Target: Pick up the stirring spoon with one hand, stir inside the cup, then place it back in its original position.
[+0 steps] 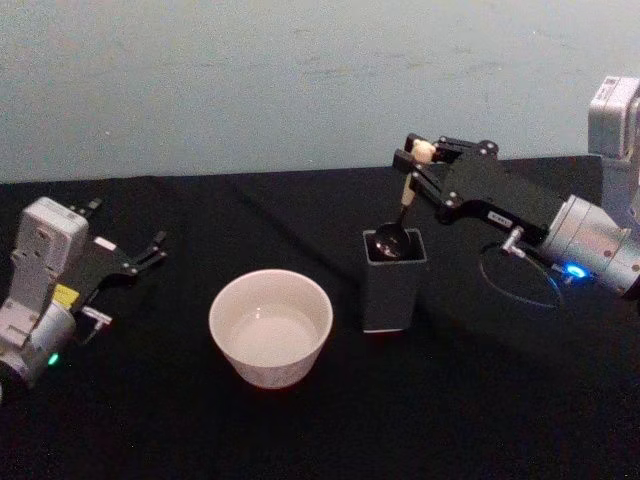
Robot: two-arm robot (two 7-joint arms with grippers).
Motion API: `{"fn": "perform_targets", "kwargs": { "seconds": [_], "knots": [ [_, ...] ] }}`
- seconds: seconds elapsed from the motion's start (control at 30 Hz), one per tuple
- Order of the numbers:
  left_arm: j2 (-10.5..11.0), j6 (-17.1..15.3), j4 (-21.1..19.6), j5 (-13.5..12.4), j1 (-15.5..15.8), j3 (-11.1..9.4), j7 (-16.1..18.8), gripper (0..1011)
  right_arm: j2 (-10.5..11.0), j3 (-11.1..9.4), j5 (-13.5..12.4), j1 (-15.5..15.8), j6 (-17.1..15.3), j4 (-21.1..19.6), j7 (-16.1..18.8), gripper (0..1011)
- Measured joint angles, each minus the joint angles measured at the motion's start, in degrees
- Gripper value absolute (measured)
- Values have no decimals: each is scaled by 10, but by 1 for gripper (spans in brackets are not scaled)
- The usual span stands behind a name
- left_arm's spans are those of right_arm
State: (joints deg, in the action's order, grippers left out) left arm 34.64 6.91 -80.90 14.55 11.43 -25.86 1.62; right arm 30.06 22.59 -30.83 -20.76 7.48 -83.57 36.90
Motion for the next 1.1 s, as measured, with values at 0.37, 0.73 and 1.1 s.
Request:
{"fn": "perform_targets", "kwargs": {
  "seconds": [0.37, 0.73, 1.1],
  "knots": [
    [0, 0, 0, 0, 0, 0, 0, 1001, -10, 17, 3, -6, -23, 31, -2, 212],
    [0, 0, 0, 0, 0, 0, 0, 1002, -26, 33, 14, -13, -42, 67, -10, 212],
    [0, 0, 0, 0, 0, 0, 0, 1001, -29, 38, 21, -10, -46, 74, -13, 212]
  ]
}}
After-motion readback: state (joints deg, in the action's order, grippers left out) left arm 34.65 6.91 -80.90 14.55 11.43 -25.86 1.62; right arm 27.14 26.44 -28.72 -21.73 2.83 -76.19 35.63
